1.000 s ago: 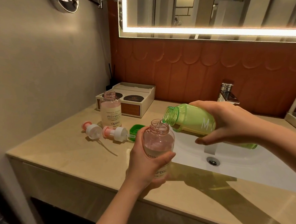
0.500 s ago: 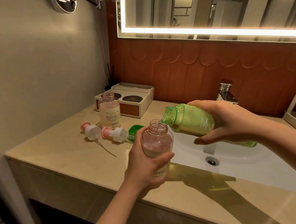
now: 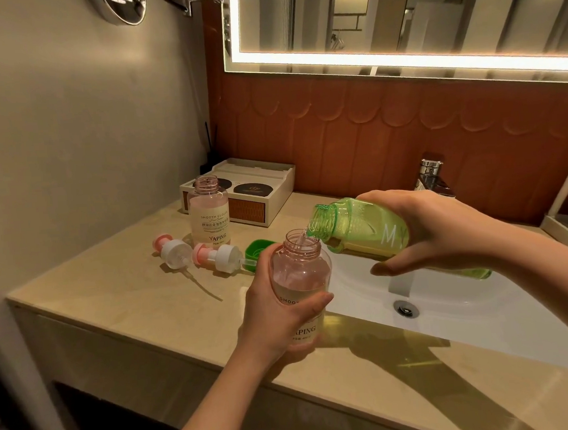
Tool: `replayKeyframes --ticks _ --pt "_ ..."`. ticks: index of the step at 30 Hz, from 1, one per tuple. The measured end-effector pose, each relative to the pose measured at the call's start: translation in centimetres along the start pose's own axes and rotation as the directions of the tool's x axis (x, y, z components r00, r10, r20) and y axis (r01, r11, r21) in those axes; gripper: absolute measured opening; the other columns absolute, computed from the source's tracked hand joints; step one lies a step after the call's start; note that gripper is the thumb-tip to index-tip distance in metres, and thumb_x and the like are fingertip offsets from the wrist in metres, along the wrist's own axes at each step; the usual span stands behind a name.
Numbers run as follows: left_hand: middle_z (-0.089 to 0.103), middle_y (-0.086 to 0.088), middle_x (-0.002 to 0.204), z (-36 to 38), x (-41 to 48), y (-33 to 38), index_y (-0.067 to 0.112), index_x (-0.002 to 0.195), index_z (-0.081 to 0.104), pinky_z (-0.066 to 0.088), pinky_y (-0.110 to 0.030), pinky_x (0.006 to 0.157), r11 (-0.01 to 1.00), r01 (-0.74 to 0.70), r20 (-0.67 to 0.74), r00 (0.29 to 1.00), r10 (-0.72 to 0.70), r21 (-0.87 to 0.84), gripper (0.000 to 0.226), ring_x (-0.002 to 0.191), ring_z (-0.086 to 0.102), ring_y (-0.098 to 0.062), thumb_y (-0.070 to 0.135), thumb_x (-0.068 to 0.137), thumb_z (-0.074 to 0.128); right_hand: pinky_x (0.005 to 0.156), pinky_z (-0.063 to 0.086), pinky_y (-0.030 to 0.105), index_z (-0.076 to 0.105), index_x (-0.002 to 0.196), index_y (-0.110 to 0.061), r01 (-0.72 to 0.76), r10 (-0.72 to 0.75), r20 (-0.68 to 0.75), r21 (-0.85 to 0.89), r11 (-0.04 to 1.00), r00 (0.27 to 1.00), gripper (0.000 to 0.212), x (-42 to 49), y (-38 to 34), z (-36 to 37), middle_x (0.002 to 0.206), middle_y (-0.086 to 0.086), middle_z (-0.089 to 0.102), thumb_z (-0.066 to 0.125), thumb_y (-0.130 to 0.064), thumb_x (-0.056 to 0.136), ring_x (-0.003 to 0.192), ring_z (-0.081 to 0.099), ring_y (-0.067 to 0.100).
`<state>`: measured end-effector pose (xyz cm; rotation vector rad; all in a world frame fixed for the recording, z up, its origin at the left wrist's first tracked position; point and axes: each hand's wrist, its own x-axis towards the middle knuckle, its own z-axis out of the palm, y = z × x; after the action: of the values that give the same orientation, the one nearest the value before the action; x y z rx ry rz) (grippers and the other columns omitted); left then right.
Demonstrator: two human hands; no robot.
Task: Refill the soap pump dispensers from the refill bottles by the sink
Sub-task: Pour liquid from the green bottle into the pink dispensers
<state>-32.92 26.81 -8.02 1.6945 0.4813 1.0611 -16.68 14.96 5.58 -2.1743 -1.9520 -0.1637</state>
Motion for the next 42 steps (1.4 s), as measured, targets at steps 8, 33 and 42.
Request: replayKeyframes --ticks 8,33,42 --pt "0.054 0.017 0.117 0.0 0.0 0.0 0.038 0.115 0.041 0.046 -0.017 0.084 1.0 -0.001 0.003 1.0 0.001 -0.008 0.074 0.109 0.054 -0.005 0.021 0.058 0.086 0.088 0.049 0.043 0.037 0.134 -0.04 -0.022 0.022 0.004 -0.029 0.999 1.0 0.085 0.0 0.0 -0.2 0.124 -0.012 0.055 0.077 -0.053 0.06 0.11 0.052 0.012" --pt "0.054 0.016 0.118 0.0 0.0 0.1 0.039 0.115 0.04 0.046 -0.019 0.085 1.0 -0.007 0.008 1.0 0.007 -0.013 0.074 0.111 0.054 -0.006 0.032 0.055 0.084 0.089 0.048 0.041 0.035 0.137 -0.036 -0.034 0.036 0.014 -0.095 0.995 0.999 0.088 0.1 -0.6 -0.9 0.128 -0.01 0.053 0.08 -0.048 0.062 0.113 0.051 0.013" --pt "0.053 0.018 0.118 0.0 0.0 0.1 0.038 0.116 0.04 0.046 -0.017 0.083 1.0 -0.003 0.002 1.0 0.003 -0.004 0.075 0.11 0.053 -0.005 0.032 0.053 0.08 0.089 0.049 0.04 0.038 0.135 -0.036 -0.036 0.039 0.021 -0.098 0.995 0.999 0.085 0.0 -0.9 -1.3 0.125 -0.01 0.054 0.08 -0.046 0.063 0.11 0.052 0.013"
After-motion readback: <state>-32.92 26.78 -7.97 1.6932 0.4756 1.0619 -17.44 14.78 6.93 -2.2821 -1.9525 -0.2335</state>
